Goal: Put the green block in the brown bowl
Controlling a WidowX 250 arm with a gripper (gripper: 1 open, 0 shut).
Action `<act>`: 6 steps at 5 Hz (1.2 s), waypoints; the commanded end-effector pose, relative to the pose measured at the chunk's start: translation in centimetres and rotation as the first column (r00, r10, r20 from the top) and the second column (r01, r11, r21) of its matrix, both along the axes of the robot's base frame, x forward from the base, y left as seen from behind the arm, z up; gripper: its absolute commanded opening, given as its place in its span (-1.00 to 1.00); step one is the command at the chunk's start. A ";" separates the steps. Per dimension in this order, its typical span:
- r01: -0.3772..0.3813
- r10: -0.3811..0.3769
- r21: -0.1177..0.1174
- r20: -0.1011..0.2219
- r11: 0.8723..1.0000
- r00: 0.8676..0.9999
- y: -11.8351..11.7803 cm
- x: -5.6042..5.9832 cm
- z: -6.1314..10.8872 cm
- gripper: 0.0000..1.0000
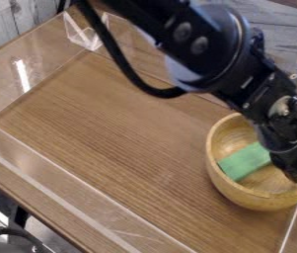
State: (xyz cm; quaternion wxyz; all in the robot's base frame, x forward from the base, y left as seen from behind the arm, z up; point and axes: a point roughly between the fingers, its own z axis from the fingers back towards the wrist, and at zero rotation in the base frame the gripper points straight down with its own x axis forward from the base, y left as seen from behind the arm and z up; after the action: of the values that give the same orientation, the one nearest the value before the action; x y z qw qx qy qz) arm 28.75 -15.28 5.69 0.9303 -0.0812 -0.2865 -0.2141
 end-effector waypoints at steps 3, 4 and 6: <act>0.039 -0.037 -0.033 0.066 0.999 0.997 0.9 -0.9 2.3 -1.00; 0.050 -0.048 -0.033 0.070 0.998 0.996 0.1 -1.3 3.0 -1.00; 0.033 -0.030 -0.032 0.073 0.999 0.997 0.6 -1.8 4.1 -1.00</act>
State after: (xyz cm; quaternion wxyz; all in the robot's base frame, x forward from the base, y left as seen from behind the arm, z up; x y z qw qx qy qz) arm 26.43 -14.67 8.43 0.9204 -0.0890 -0.3015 -0.2323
